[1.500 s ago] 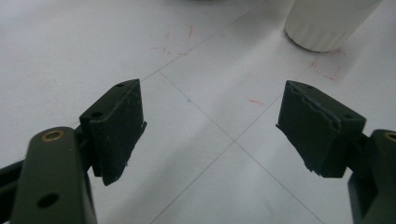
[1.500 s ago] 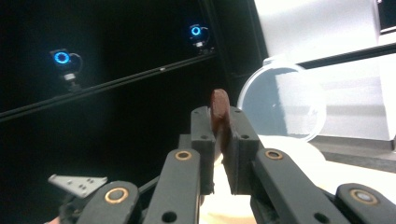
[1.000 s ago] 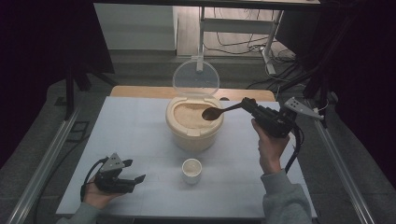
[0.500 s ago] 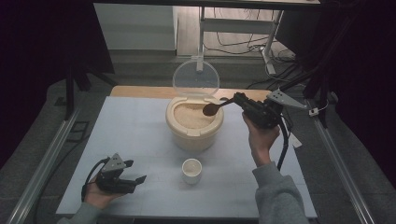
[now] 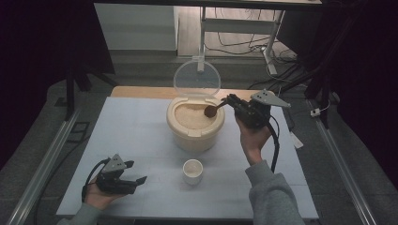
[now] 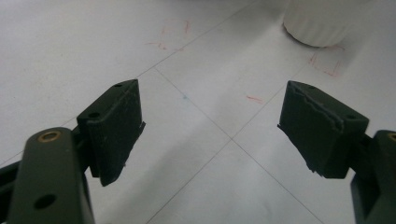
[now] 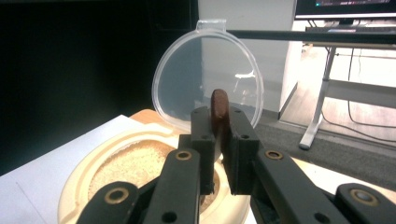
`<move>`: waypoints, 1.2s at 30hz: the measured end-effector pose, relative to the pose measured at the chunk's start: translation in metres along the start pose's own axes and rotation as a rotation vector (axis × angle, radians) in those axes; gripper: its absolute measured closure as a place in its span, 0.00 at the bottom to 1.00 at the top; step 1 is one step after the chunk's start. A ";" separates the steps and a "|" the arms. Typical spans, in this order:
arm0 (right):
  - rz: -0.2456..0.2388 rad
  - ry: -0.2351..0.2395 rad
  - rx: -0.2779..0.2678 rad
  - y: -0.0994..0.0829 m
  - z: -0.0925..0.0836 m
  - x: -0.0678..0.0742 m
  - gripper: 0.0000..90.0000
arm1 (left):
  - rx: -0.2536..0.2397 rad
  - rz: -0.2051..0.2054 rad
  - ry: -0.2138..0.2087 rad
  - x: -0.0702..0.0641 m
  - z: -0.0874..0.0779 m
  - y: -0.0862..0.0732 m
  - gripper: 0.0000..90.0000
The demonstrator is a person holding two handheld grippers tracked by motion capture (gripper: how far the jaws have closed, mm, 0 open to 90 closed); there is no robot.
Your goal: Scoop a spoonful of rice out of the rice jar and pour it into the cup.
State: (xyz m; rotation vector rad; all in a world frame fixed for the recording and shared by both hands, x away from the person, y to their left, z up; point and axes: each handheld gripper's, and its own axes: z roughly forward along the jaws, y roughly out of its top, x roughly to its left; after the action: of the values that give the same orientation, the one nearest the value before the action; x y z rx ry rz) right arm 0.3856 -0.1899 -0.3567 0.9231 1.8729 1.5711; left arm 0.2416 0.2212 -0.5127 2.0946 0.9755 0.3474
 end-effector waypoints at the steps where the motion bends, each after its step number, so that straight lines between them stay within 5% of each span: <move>1: 0.006 0.002 0.004 -0.001 0.001 -0.001 0.93 | 0.001 -0.001 0.001 0.000 0.000 0.000 0.24; 10: 0.077 0.031 0.038 -0.011 0.009 -0.005 0.93 | 0.006 0.003 -0.002 -0.001 0.001 0.000 0.24; 26: 0.380 0.105 0.045 -0.041 0.026 -0.016 0.92 | 0.008 0.005 -0.002 -0.002 0.002 0.000 0.23; 36: 0.505 0.127 0.053 -0.046 0.028 -0.020 0.92 | 0.008 0.006 0.000 -0.001 0.002 0.000 0.23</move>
State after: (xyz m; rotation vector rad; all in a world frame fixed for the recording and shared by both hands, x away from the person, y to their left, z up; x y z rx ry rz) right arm 0.4113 -0.1923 -0.4074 1.4353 1.8661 1.9098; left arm 0.2415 0.2194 -0.5137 2.1046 0.9723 0.3468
